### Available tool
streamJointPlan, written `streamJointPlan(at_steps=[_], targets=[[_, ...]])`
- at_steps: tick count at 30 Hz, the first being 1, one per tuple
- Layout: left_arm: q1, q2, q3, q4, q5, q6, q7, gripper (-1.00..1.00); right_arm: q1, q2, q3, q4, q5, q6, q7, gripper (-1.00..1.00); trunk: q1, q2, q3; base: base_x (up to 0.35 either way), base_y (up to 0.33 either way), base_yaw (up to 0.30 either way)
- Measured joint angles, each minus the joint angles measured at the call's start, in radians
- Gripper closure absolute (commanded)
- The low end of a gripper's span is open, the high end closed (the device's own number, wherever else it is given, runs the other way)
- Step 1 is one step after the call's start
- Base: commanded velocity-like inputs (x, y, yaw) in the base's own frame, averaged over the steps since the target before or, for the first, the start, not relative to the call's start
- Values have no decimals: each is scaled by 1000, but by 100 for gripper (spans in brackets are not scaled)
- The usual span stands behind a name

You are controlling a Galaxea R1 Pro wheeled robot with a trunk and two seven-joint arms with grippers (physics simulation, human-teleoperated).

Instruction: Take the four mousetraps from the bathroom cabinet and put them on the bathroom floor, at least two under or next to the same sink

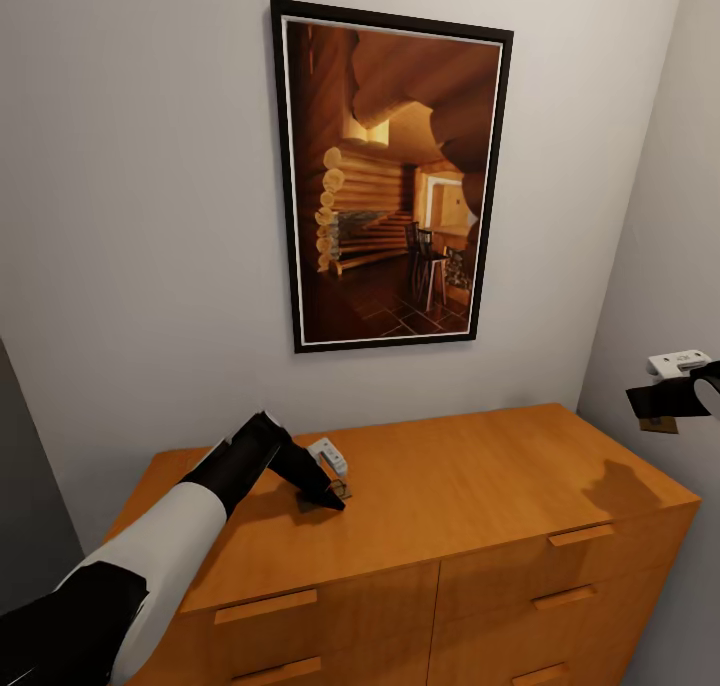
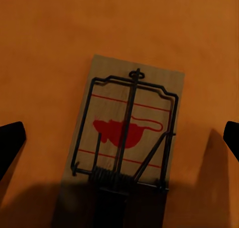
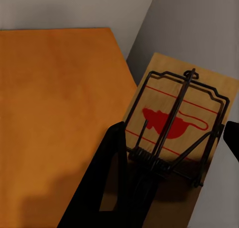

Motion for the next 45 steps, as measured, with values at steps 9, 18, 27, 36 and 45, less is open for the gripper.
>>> streamJointPlan(at_steps=[9, 18, 27, 36, 45], targets=[[-1, 0, 0, 7, -1, -3, 2, -100, 0, 1, 0, 0, 0, 0, 0, 100, 0, 0, 0, 0, 0, 0], [-1, -1, 0, 6, 2, 0, 4, -100, 0, 1, 0, 0, 0, 0, 0, 100, 0, 0, 0, 0, 0, 0], [-1, 0, 0, 8, -2, -6, 11, 100, 0, 0, 0, 0, 0, 0, 1, 100, 0, 0, 0, 0, 0, 0], [0, -1, 1, 10, 24, 18, 54, 100, 0, 0, 0, 0, 0, 0, 1, 100, 0, 0, 0, 0, 0, 0], [0, -2, 5, 13, 20, 16, 71, 100, 0, 0, 0, 0, -1, 0, 1, 100, 0, 0, 0, 0, 0, 0]])
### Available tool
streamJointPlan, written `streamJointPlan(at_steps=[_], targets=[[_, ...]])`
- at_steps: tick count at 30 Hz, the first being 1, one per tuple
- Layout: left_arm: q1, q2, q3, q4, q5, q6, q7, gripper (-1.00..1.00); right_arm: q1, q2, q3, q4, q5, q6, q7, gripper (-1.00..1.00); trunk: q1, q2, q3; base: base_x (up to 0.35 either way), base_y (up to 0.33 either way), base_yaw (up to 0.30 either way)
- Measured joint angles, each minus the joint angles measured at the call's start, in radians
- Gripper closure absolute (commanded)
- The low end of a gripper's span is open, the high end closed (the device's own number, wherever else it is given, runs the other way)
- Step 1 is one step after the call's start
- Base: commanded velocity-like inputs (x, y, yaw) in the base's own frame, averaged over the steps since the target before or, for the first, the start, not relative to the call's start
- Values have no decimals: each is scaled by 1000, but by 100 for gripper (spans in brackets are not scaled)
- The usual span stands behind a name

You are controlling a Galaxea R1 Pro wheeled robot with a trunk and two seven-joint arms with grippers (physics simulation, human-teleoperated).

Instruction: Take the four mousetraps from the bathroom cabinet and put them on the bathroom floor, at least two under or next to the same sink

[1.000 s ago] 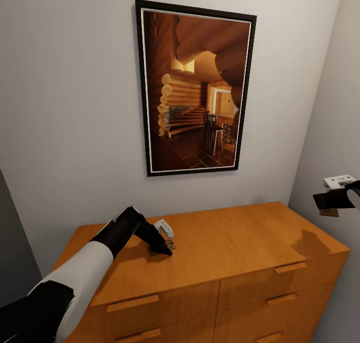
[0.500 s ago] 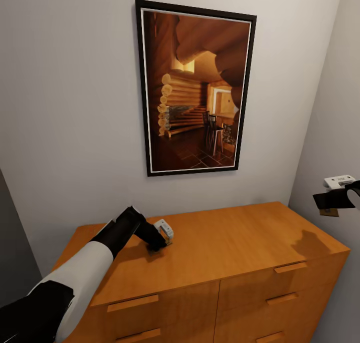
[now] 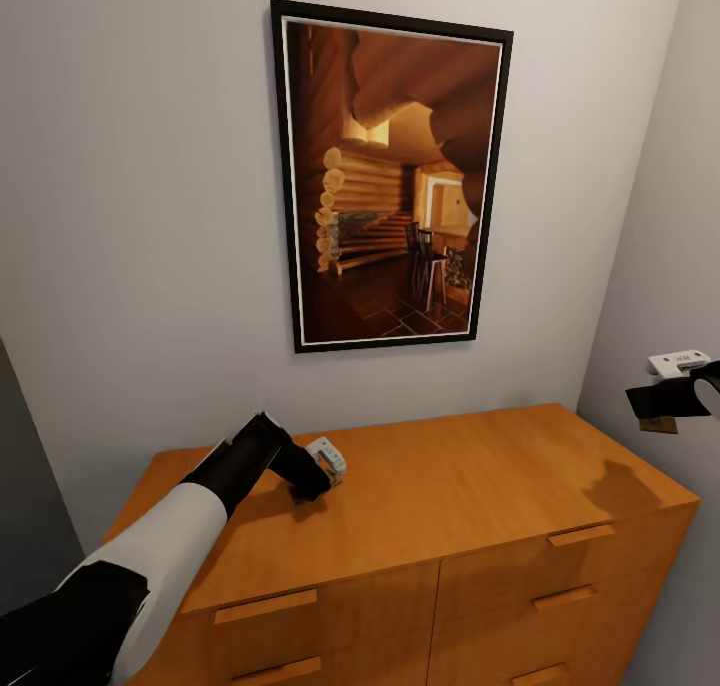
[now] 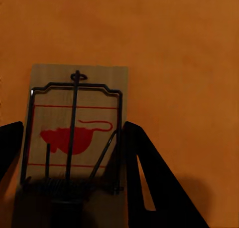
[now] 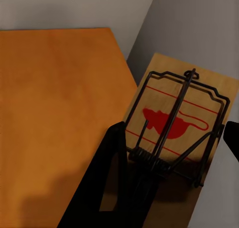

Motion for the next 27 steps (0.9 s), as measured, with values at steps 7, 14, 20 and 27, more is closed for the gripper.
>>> streamJointPlan(at_steps=[7, 14, 20, 27], targets=[[0, -2, 3, -155, -1, 114, -5, 100, 0, 2, 0, 0, -1, 0, 0, 100, 0, 0, 0, 0, 0, 0], [1, 0, 3, -406, 6, 316, -12, 100, 0, 3, 0, 0, -2, 0, 0, 100, 0, 0, 0, 0, 0, 0], [1, 0, 3, -423, 6, 339, -8, 100, 0, 3, 0, 0, -4, 0, 0, 100, 0, 0, 0, 0, 0, 0], [1, 2, 8, -427, 6, 361, -7, 100, 0, 3, 0, 0, -6, 0, 0, 100, 0, 0, 0, -7, 0, 0]])
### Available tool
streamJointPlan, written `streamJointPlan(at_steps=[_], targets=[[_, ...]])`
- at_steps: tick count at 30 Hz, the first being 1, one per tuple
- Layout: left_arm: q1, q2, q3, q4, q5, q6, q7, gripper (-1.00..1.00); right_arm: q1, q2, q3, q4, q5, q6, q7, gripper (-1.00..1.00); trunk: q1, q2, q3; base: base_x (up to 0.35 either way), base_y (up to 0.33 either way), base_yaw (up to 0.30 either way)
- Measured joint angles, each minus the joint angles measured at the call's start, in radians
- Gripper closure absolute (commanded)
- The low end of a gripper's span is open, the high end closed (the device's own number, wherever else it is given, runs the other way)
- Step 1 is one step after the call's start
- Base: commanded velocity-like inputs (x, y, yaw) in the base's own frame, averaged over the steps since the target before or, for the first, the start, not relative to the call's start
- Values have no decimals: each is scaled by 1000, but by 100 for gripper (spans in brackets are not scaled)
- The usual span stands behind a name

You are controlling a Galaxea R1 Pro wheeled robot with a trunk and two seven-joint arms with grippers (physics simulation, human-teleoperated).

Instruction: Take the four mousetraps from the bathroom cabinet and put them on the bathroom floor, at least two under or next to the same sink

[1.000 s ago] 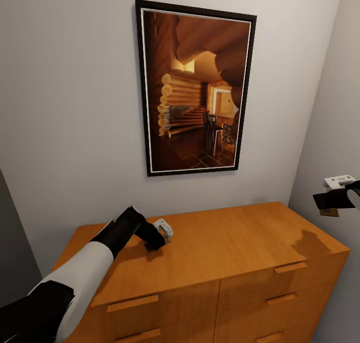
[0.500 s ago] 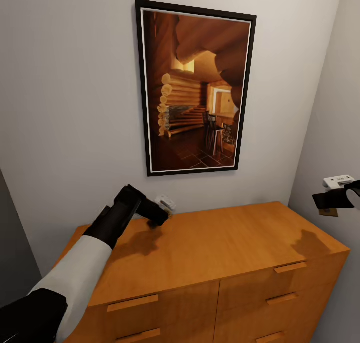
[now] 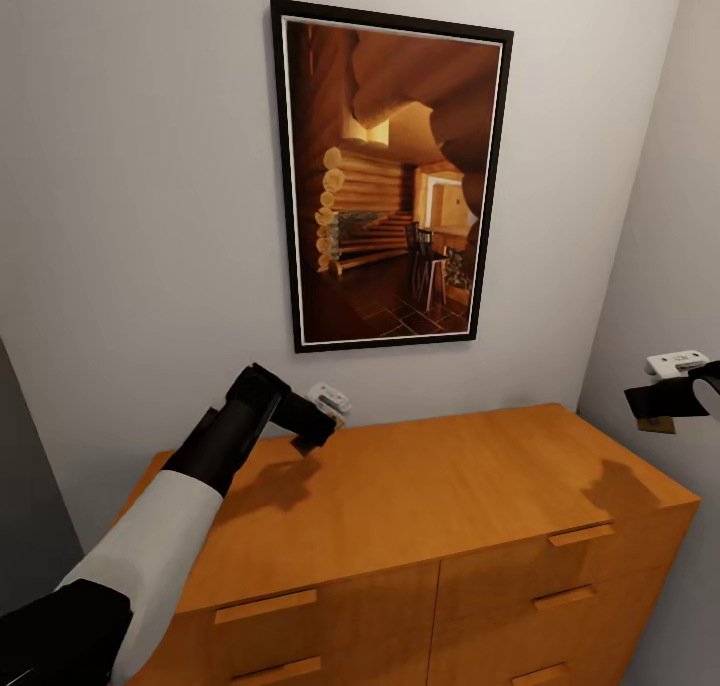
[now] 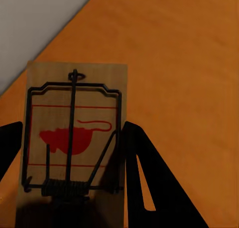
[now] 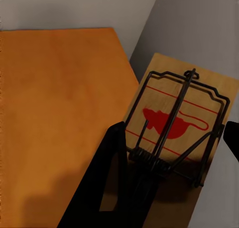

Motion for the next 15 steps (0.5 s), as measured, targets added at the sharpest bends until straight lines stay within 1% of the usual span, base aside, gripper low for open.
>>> streamJointPlan(at_steps=[2, 5, 11, 15], targets=[[0, 1, 1, -3, 0, 2, 0, 100, 0, 0, 0, 0, 0, 0, 0, 100, 0, 0, 0, -142, 0, 0], [0, 1, 0, -7, -1, 5, 0, 100, 0, 1, 1, 0, 0, 0, 0, 100, 0, 0, 0, -265, 0, 0], [0, 1, 0, -8, -4, 9, 0, 100, 0, 2, 1, 0, 7, 0, 0, 100, 1, 0, 0, -326, 0, 0], [0, 2, 0, -8, -7, 32, 2, 100, 0, 8, 2, -1, 9, 0, -2, 100, 1, 0, 0, -338, 0, 0]])
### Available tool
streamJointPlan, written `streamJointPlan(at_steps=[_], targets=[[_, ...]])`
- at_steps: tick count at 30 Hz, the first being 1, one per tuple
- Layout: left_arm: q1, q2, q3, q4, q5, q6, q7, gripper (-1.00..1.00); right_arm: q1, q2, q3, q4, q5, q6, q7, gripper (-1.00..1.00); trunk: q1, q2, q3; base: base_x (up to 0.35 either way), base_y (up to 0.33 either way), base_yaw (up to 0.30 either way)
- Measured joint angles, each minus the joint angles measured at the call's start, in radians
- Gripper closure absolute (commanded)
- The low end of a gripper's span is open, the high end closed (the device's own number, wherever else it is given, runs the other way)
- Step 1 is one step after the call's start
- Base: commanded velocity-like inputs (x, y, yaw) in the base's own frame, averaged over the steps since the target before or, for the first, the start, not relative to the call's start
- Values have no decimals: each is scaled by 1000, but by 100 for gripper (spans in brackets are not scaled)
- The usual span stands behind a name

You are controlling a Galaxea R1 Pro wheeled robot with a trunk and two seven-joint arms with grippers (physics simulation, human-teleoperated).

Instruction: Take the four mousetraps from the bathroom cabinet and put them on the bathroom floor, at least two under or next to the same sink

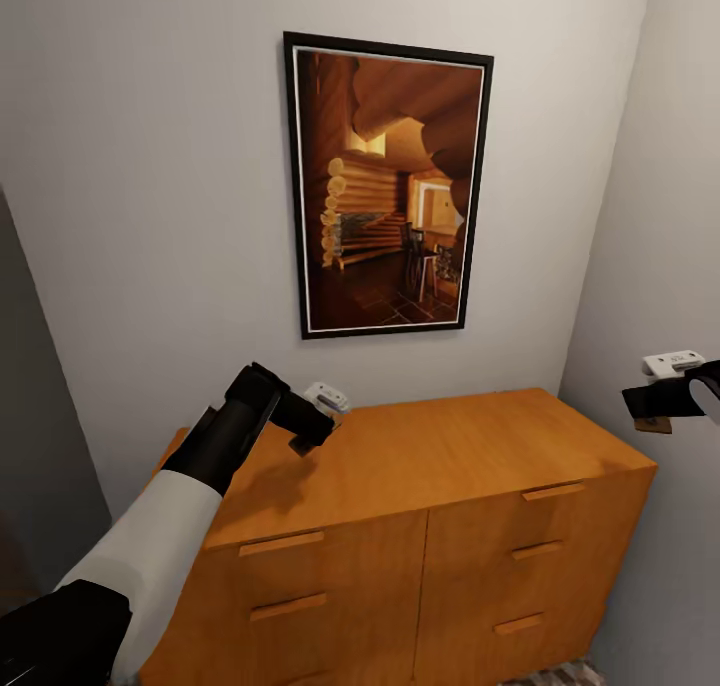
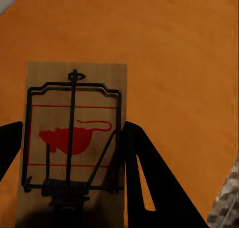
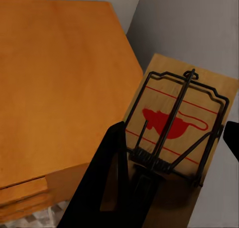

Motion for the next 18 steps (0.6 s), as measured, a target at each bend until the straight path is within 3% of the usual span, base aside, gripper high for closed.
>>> streamJointPlan(at_steps=[2, 10, 13, 18], targets=[[0, 0, 0, 0, -1, 5, 2, 100, 0, 13, 0, -3, 0, 0, -4, 100, 0, 0, 0, -340, 0, 0], [0, 1, 1, 5, -3, 17, 7, 100, 0, 107, 0, -18, 5, 0, -14, 100, 0, 0, 0, -343, 0, 0], [0, 2, 7, 5, -3, 18, 7, 100, 0, 126, 0, -19, 8, 0, -13, 100, 0, 0, 0, -344, 0, 0], [0, 0, 74, 6, -6, 19, 8, 100, 0, 141, 0, -21, 9, 0, -13, 100, 0, 0, 0, -344, 0, 0]])
